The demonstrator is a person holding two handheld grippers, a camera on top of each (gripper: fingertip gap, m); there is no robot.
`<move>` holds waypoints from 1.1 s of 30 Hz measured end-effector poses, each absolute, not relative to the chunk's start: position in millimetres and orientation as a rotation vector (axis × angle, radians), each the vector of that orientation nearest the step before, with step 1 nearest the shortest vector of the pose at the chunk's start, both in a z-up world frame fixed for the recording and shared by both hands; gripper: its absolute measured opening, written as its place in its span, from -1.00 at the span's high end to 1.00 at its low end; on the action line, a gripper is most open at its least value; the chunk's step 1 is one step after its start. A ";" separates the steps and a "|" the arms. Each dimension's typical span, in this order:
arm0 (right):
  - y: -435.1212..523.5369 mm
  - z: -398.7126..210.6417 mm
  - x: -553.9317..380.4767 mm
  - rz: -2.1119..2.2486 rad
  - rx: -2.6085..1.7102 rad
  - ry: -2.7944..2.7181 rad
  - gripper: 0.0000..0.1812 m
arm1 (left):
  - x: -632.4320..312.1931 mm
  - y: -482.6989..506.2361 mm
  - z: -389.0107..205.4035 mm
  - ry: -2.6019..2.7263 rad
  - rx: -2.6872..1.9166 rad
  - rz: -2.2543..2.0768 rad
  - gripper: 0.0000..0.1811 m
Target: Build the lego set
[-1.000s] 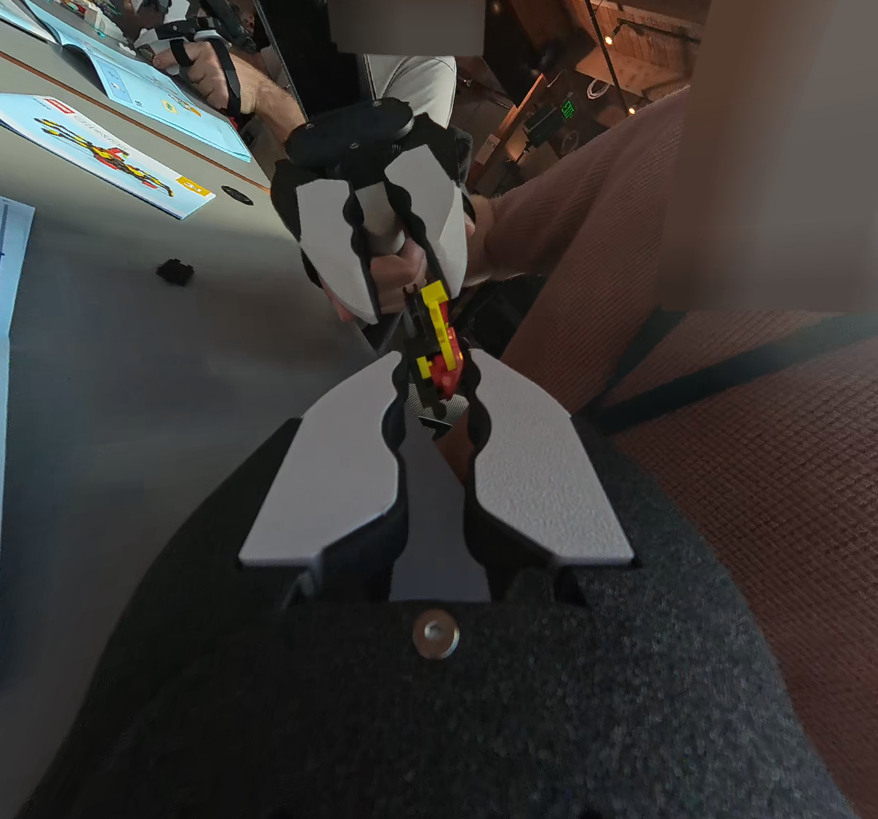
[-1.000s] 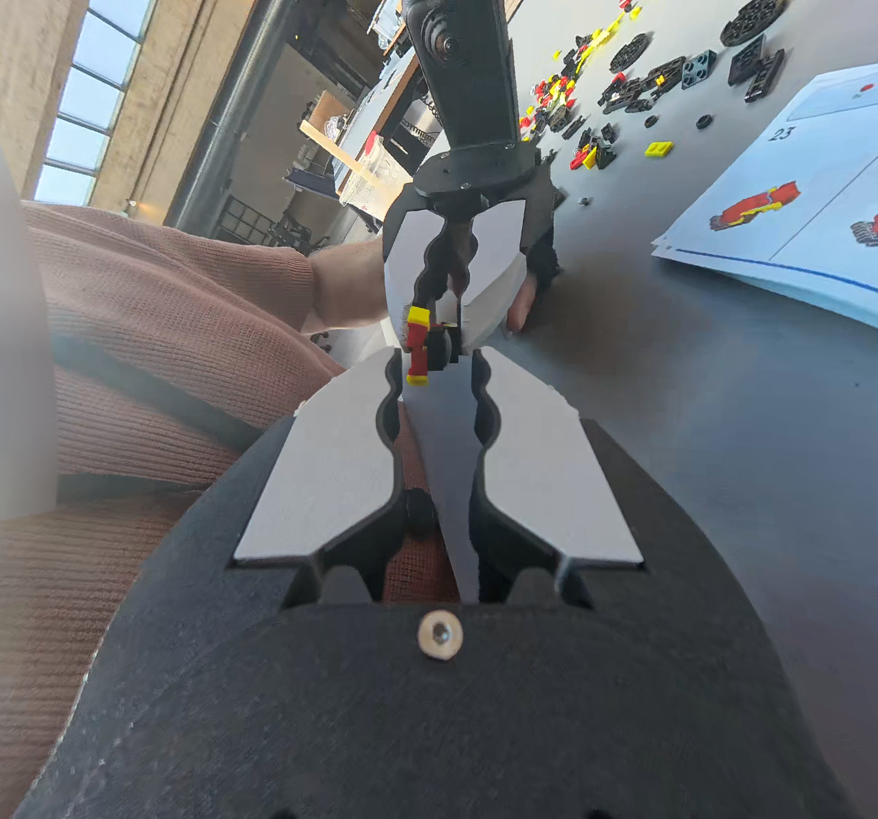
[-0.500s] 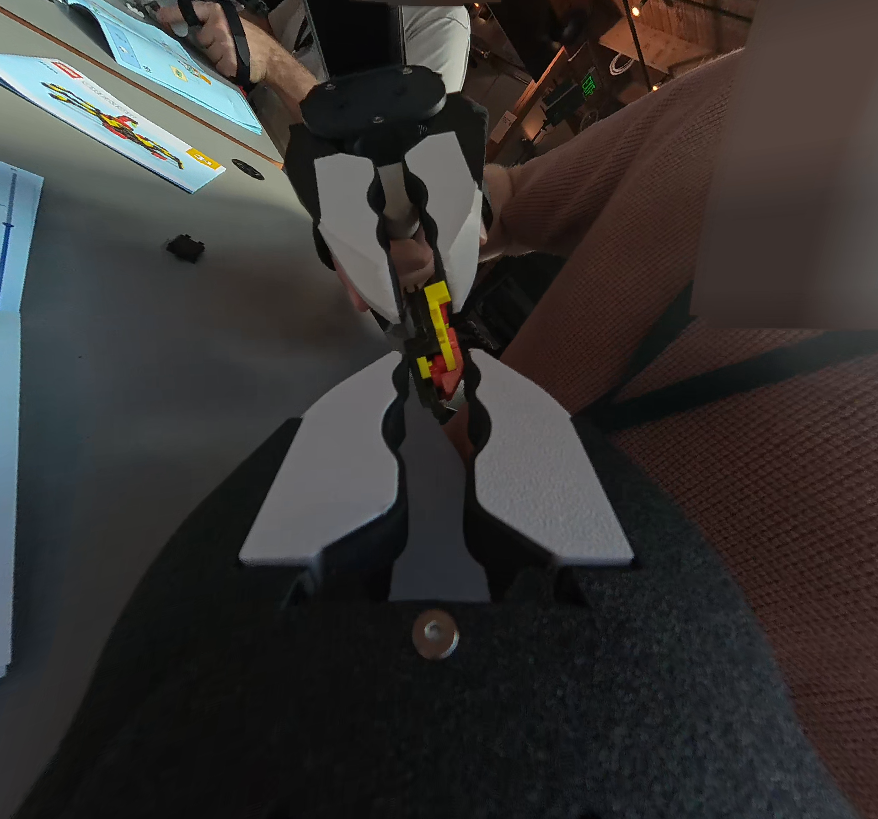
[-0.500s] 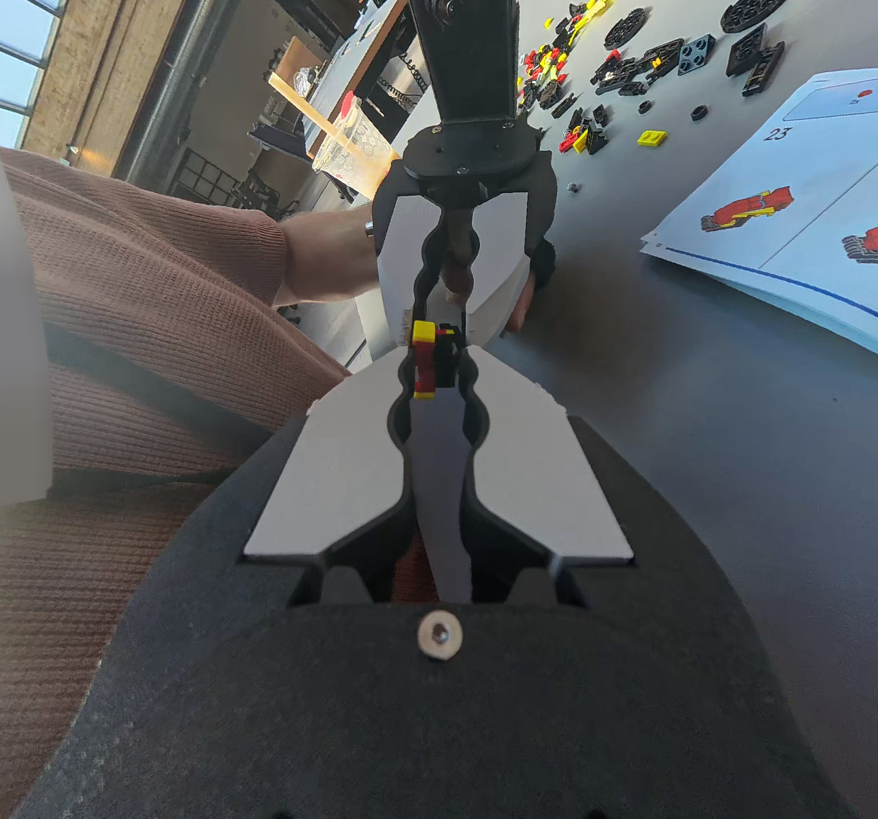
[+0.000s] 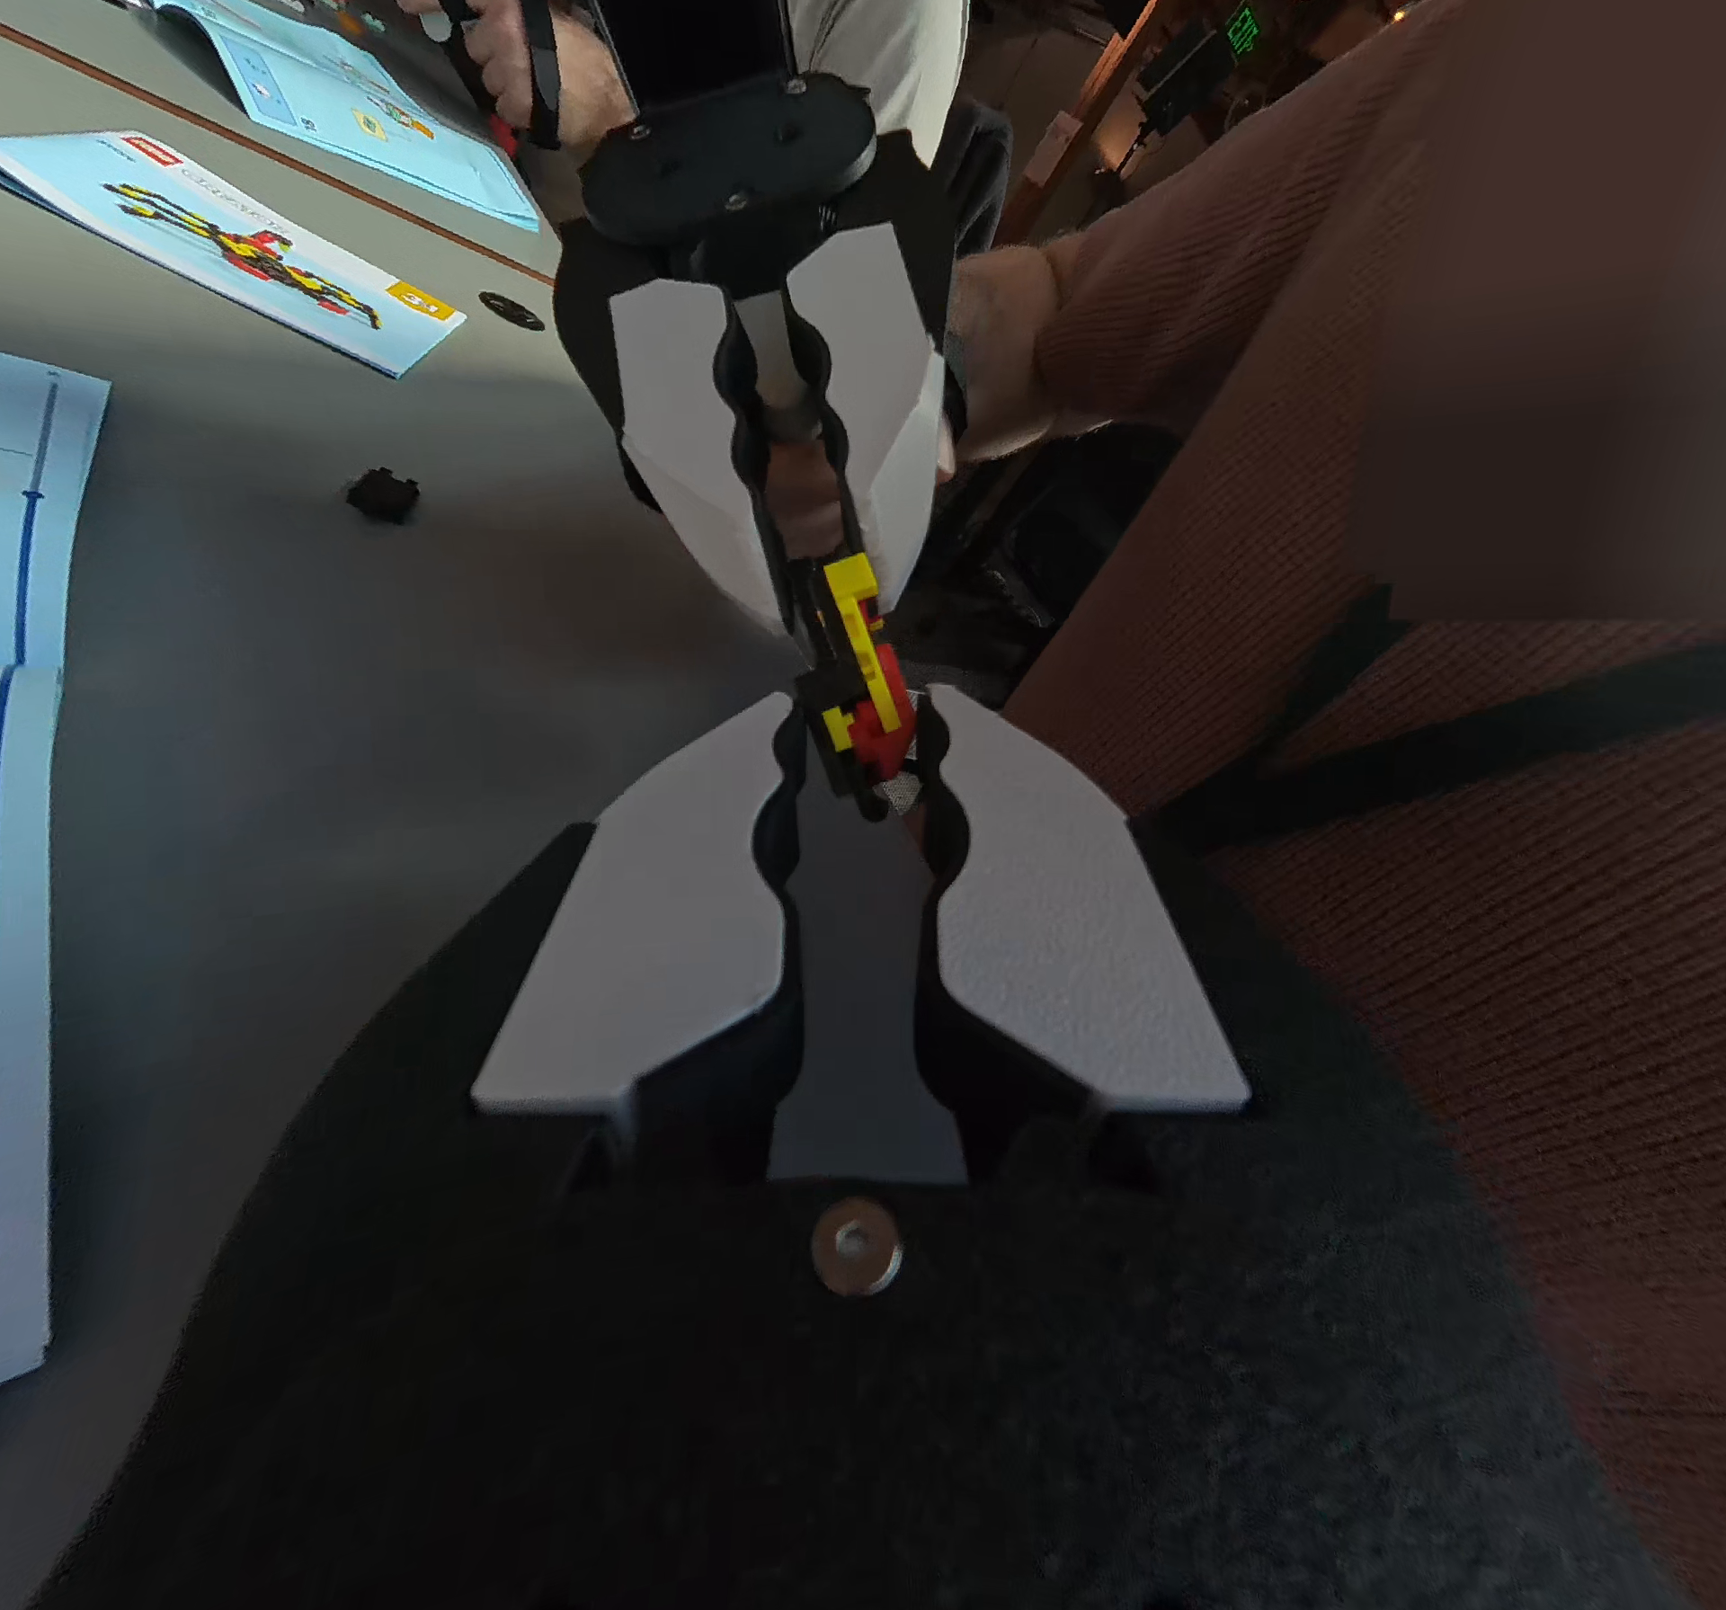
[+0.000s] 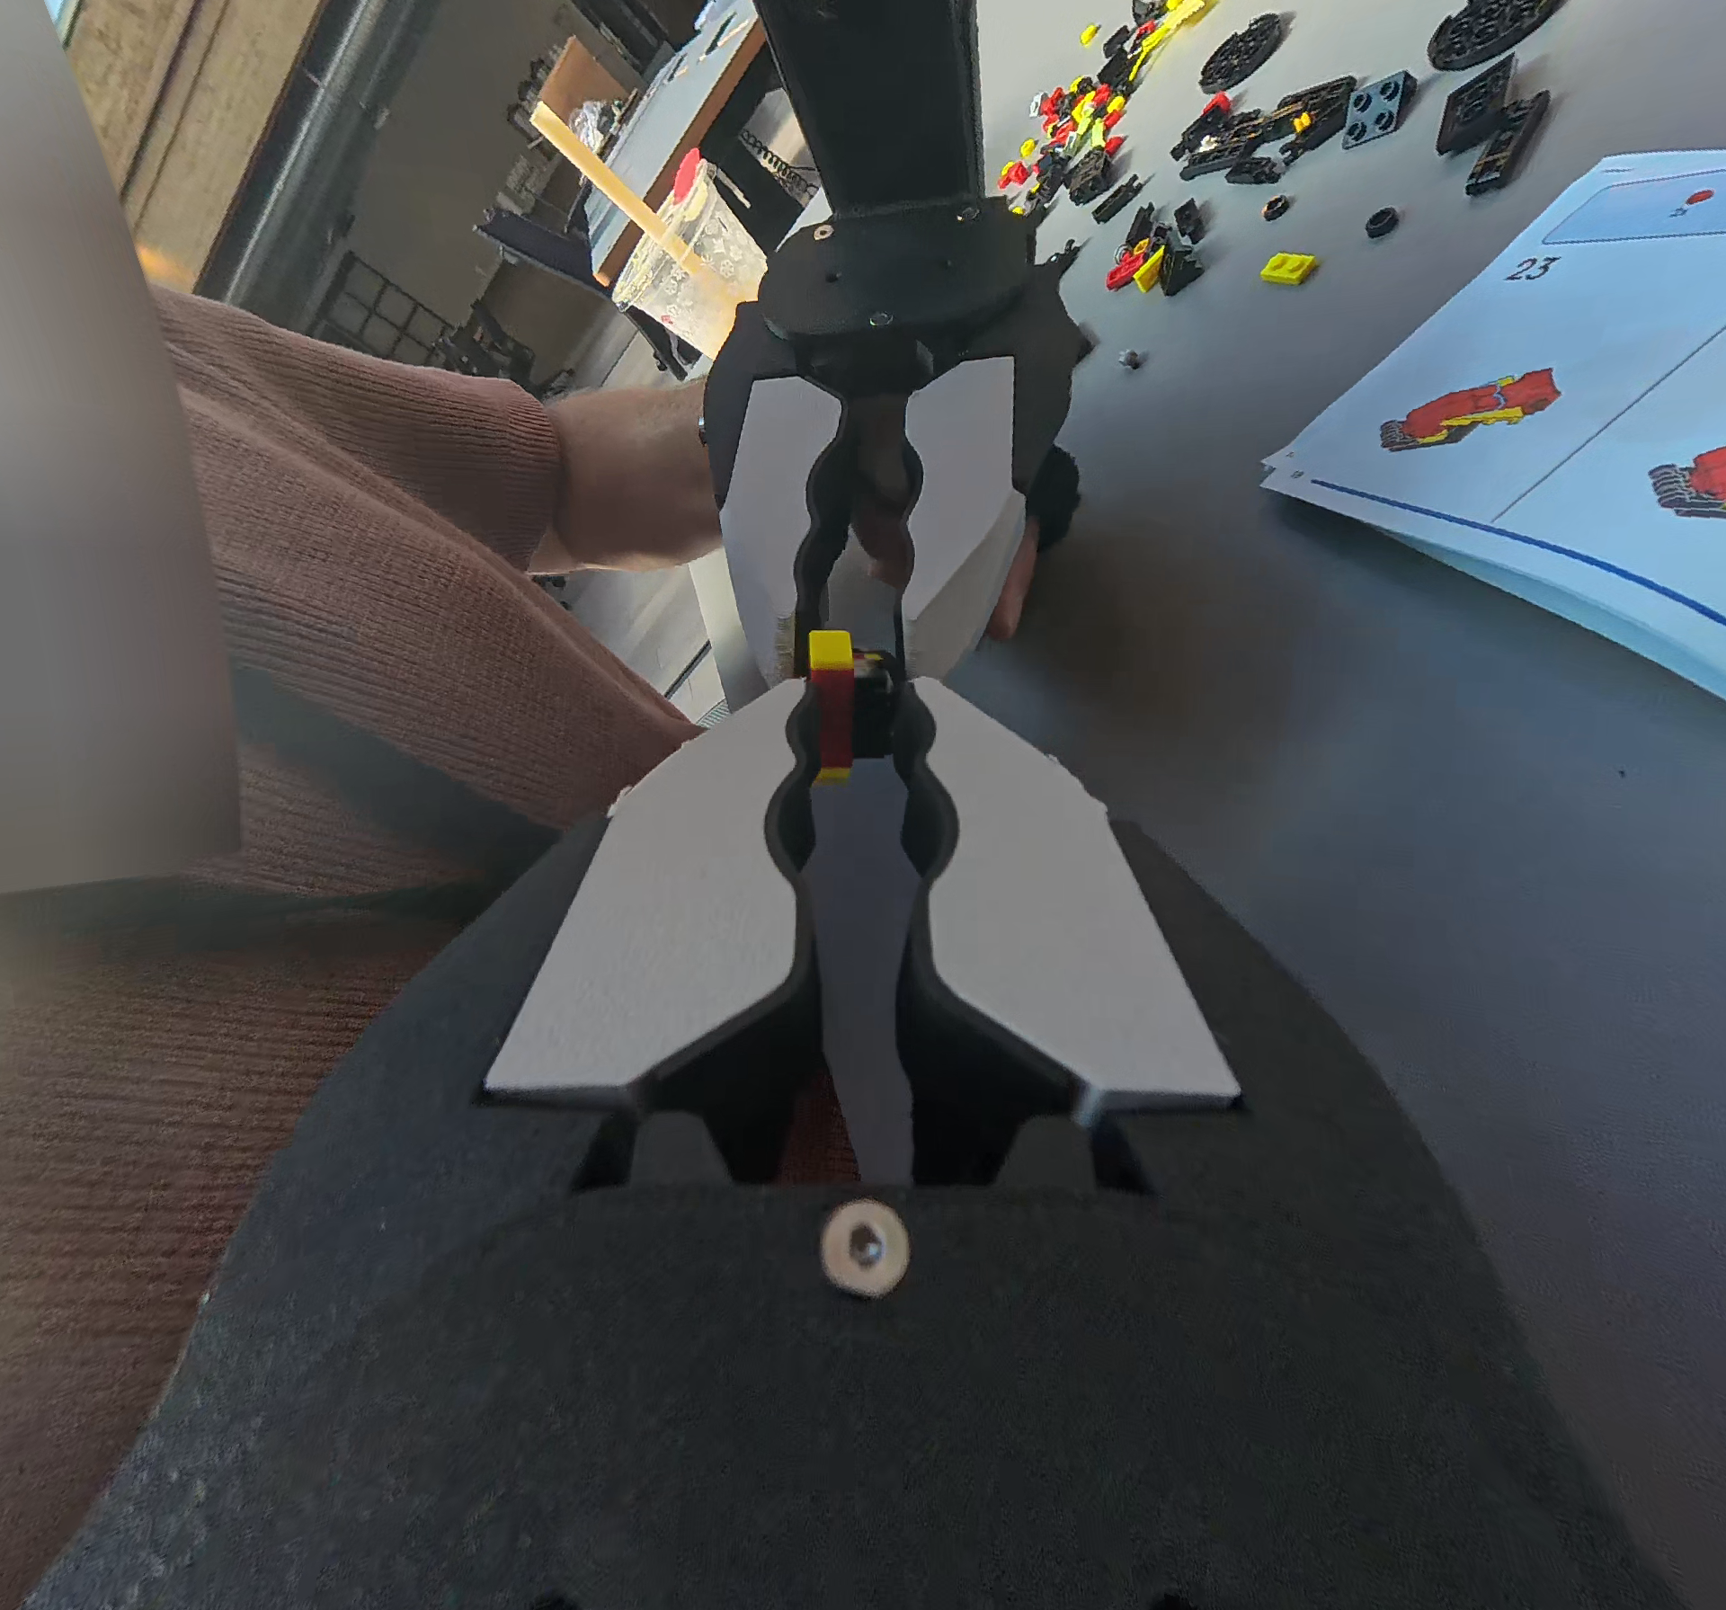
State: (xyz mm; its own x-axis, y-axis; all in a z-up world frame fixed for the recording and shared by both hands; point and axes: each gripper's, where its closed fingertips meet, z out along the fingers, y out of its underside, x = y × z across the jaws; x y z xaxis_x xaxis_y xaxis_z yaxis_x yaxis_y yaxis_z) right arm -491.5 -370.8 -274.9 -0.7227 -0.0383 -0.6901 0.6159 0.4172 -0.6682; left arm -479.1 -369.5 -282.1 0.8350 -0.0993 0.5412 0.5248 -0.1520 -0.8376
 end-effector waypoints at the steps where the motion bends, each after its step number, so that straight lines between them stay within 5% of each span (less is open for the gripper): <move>1: -369.9 -275.0 -490.3 -1.334 0.472 2.067 0.84 | -477.8 -368.7 -282.4 -0.316 -1.668 -0.539 0.76; 33: -369.5 -263.4 -501.1 -1.920 -0.118 2.671 0.70 | -503.3 -374.8 -270.9 0.200 -1.971 0.545 0.77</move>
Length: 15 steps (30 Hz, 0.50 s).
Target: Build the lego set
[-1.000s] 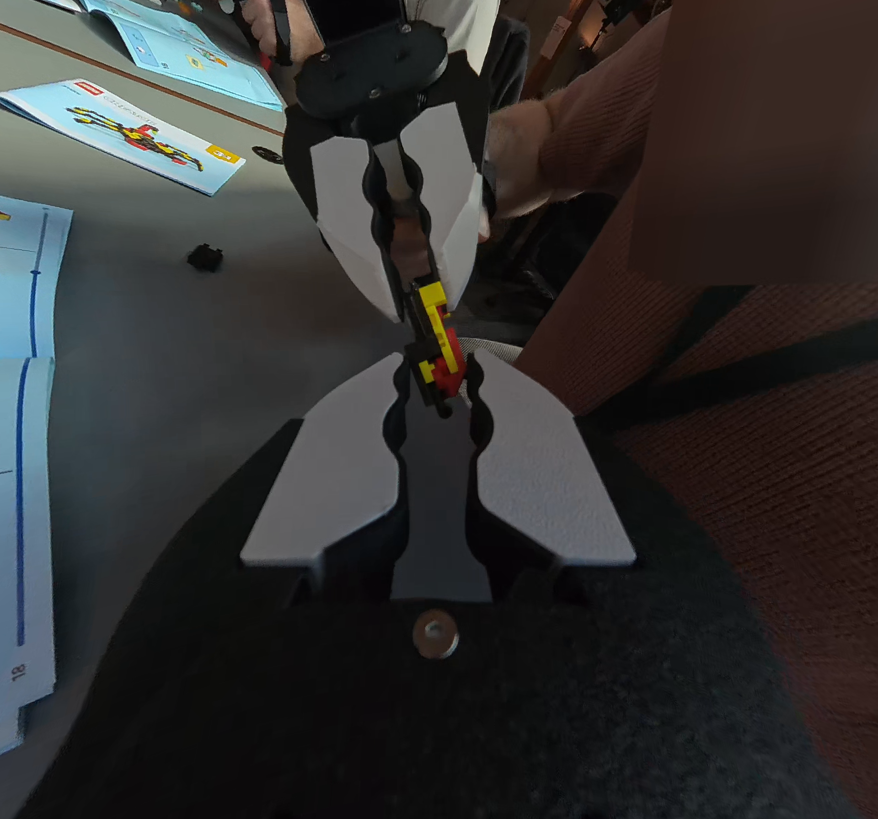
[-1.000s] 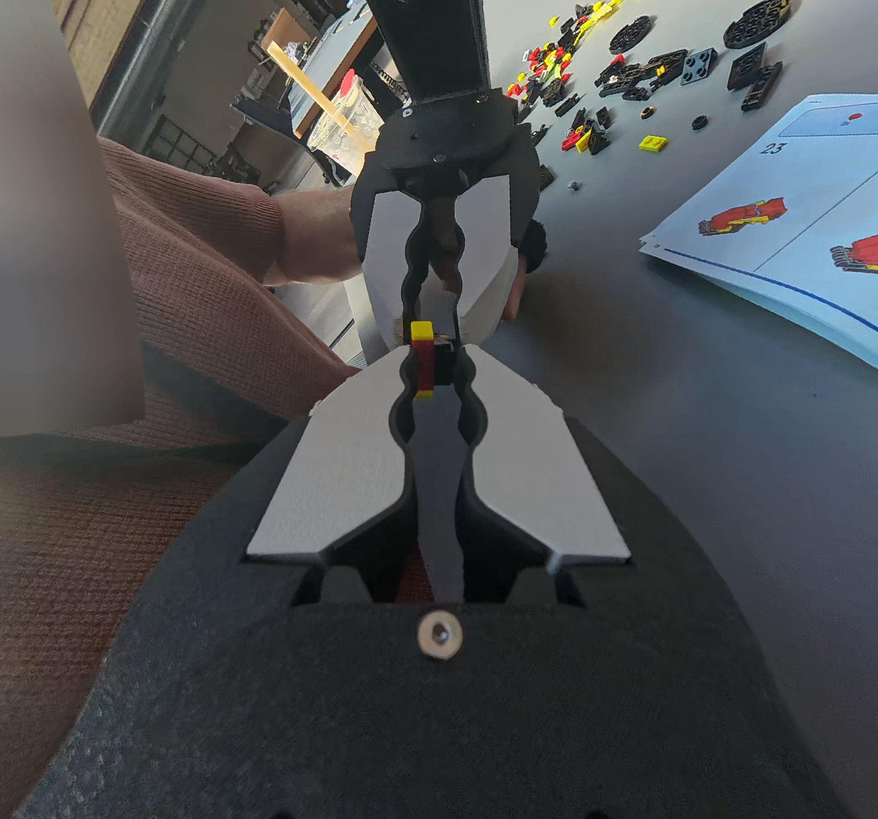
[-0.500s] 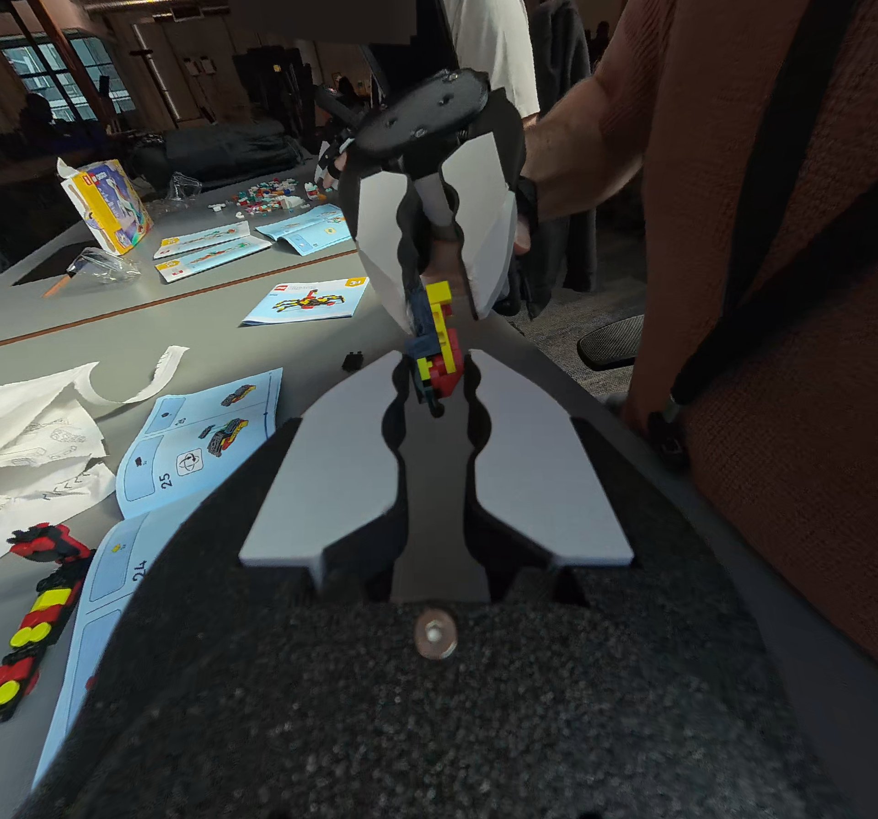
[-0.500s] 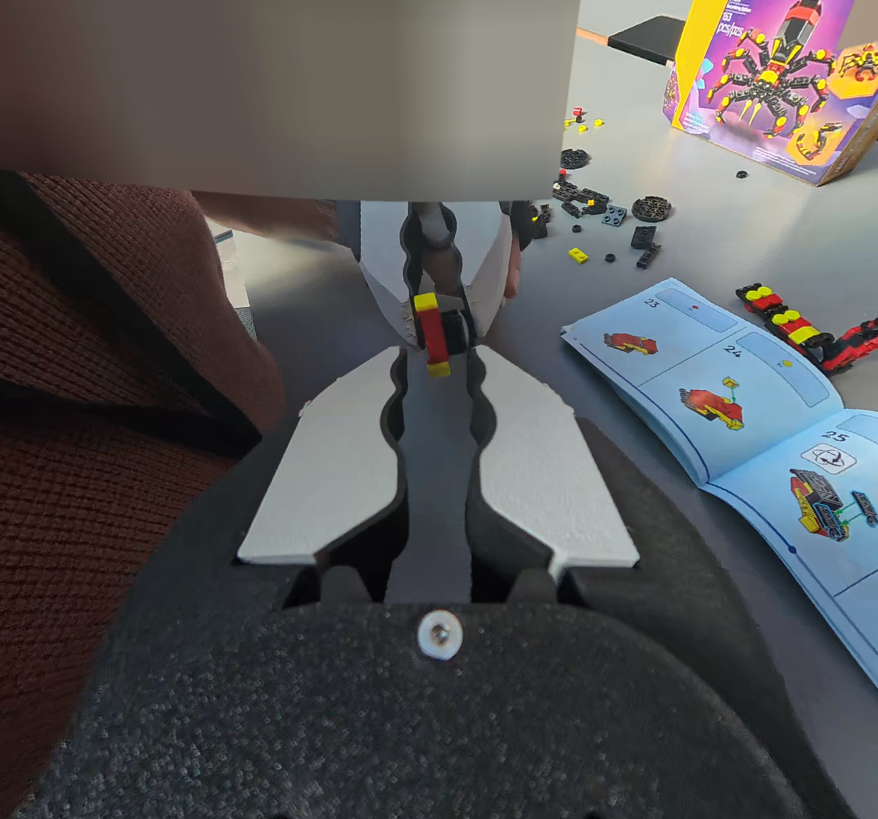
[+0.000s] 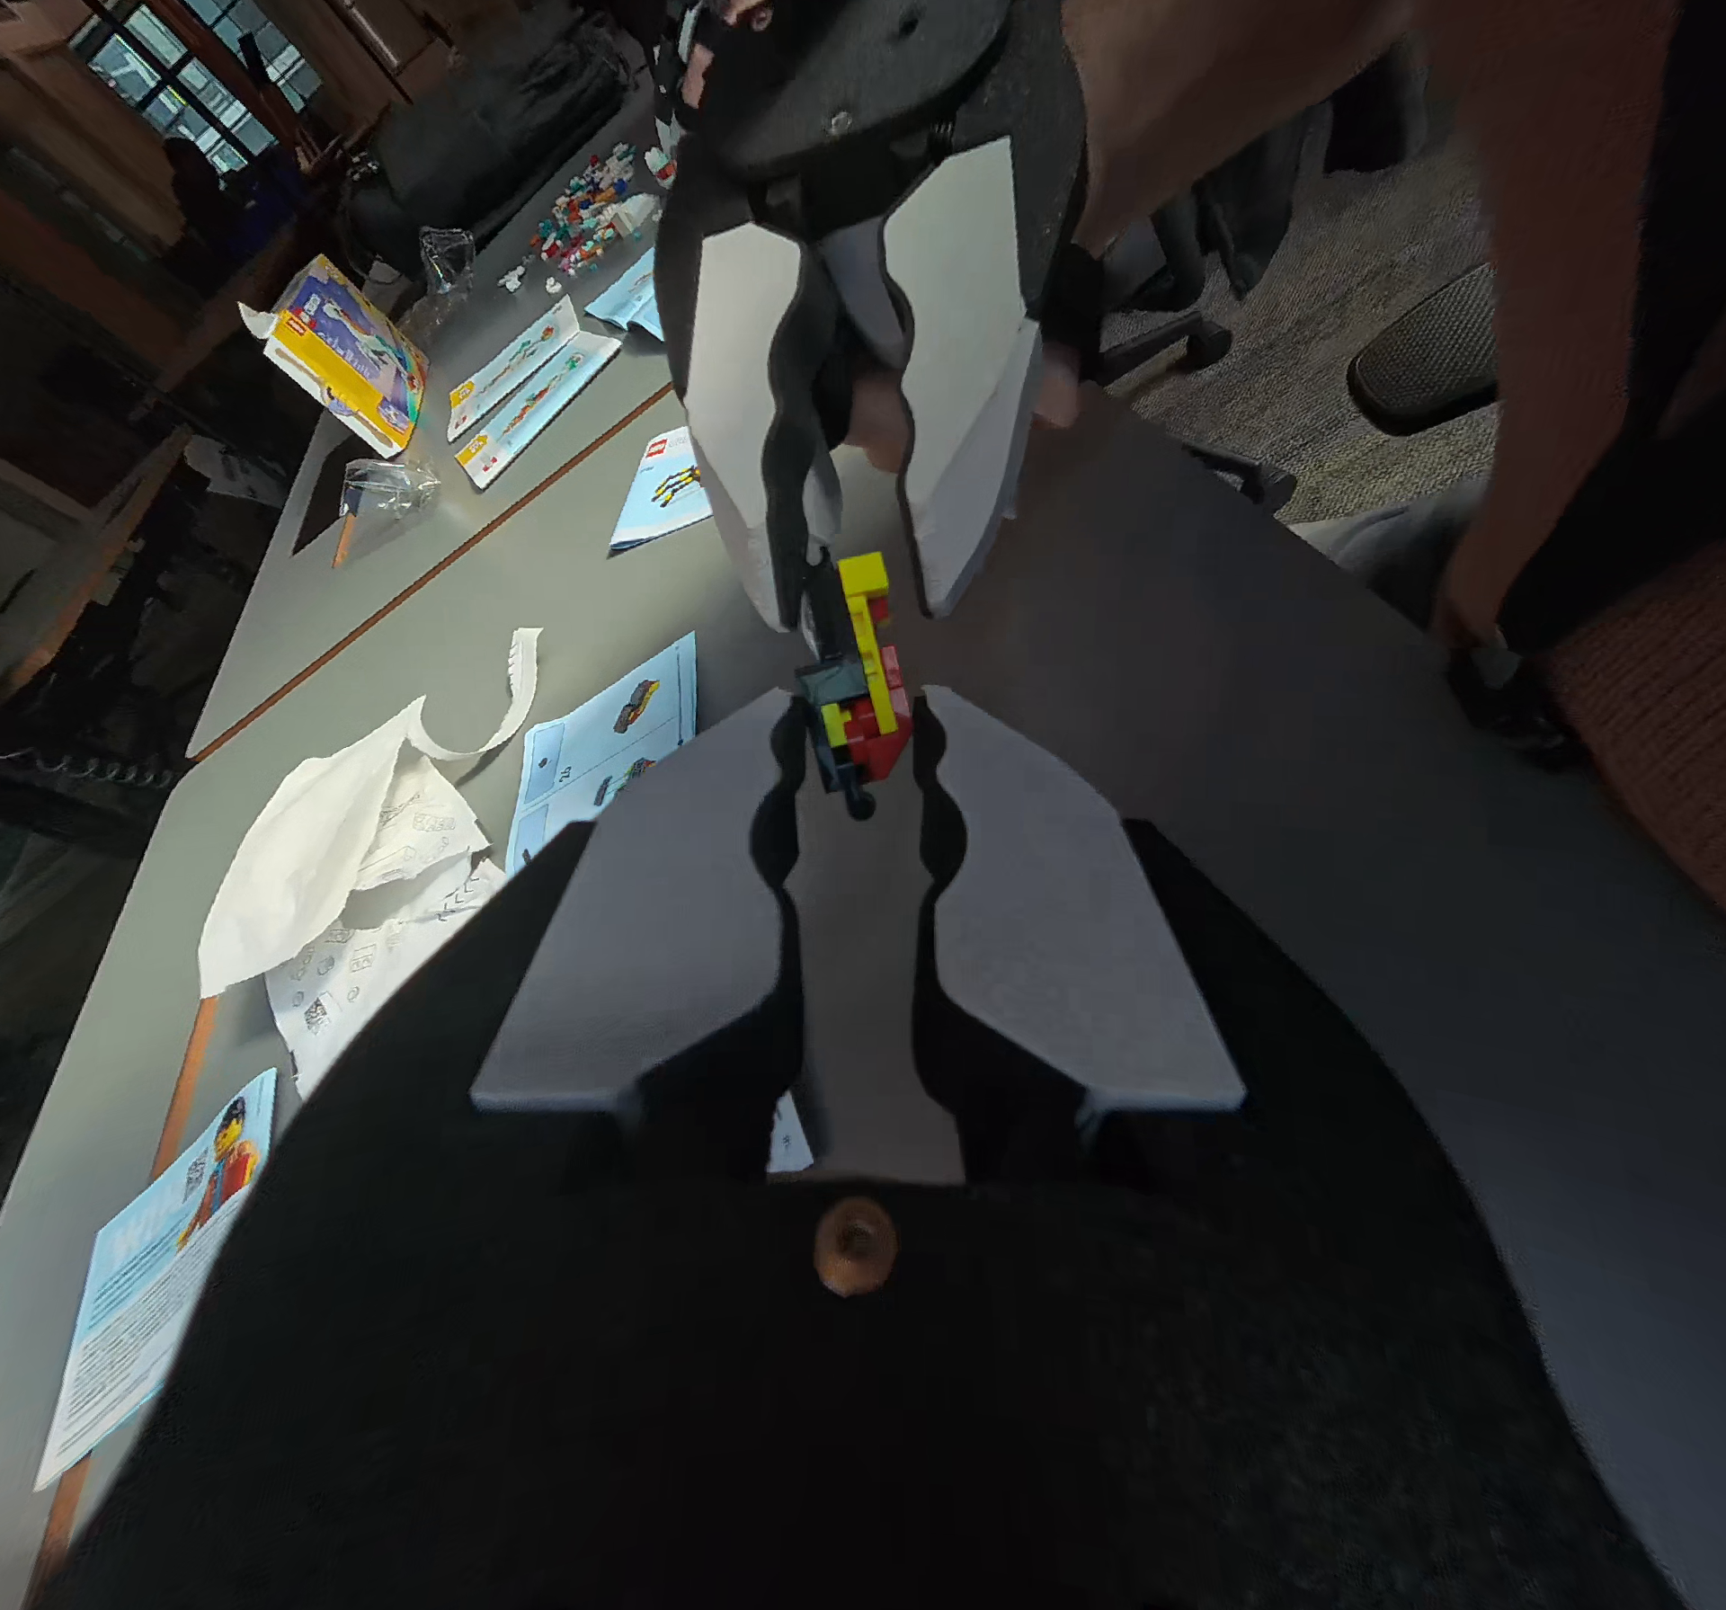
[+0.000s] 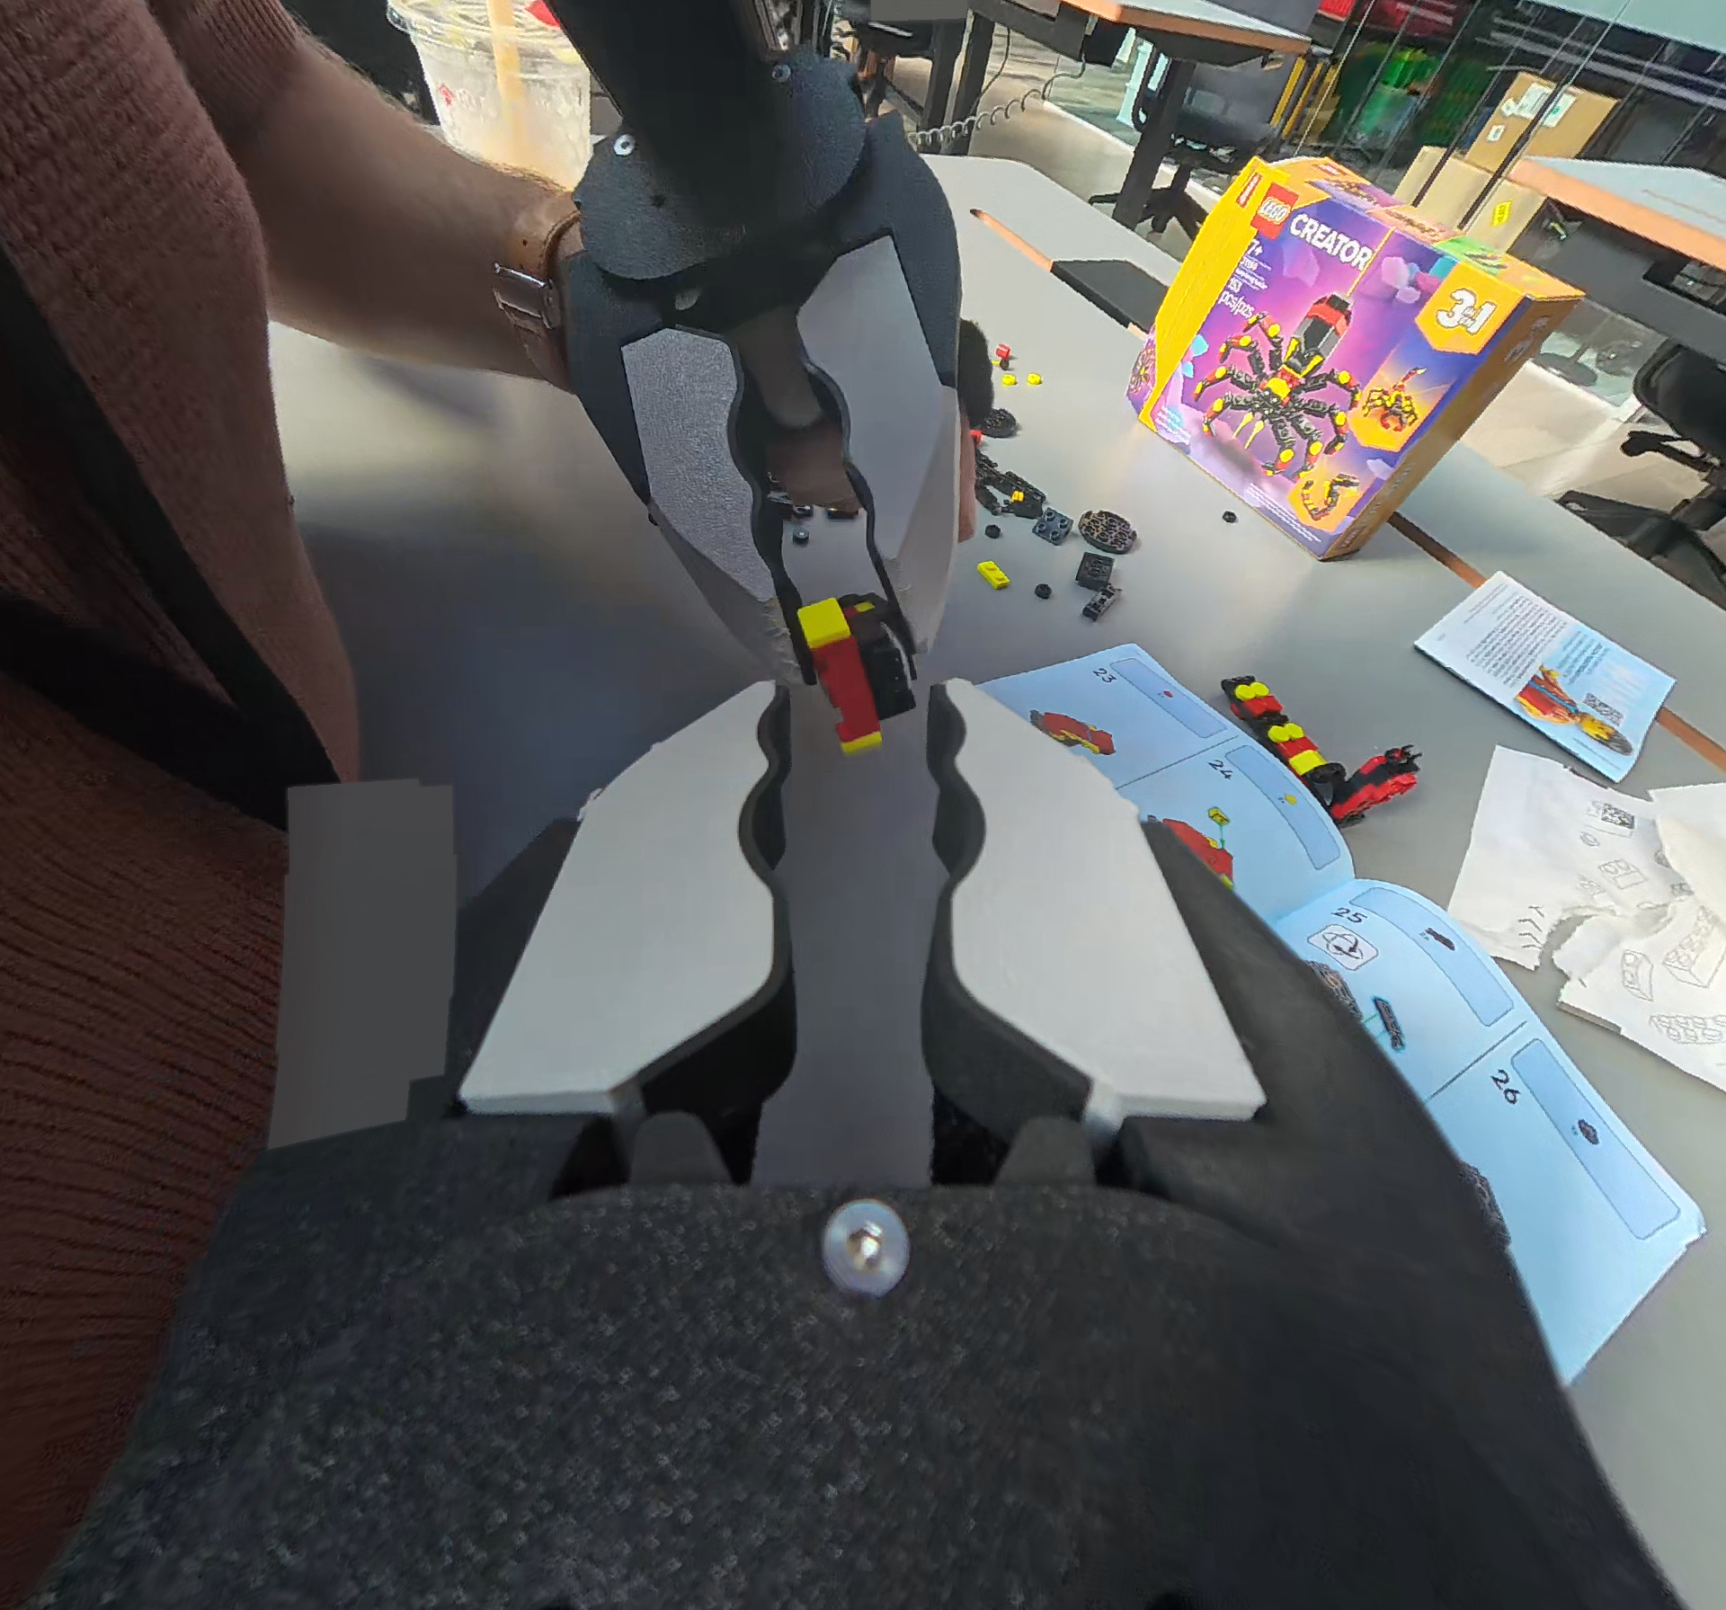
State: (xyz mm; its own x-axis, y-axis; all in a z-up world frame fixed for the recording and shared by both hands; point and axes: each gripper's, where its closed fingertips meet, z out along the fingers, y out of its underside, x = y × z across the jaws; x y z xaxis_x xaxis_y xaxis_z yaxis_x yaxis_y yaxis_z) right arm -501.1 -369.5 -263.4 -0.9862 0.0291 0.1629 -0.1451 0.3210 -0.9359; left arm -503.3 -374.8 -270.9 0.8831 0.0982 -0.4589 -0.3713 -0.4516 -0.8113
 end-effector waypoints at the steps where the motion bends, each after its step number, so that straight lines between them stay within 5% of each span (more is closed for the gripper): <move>1: -368.3 -263.5 -503.8 1.744 0.092 -2.414 0.70 | -503.7 -374.8 -271.0 0.223 -1.992 0.586 0.76; 15: -300.1 -290.3 -521.5 1.522 -0.011 -2.498 0.64 | -491.3 -356.4 -329.3 -0.487 -2.127 -0.206 0.76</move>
State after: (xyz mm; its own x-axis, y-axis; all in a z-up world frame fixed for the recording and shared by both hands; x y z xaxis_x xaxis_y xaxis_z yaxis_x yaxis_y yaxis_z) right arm -521.5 -300.1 -290.3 -0.9765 0.1185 0.1798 -0.1055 0.4648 -0.8791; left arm -491.3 -356.4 -329.3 0.9081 0.2646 0.3247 0.4173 -0.5037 -0.7564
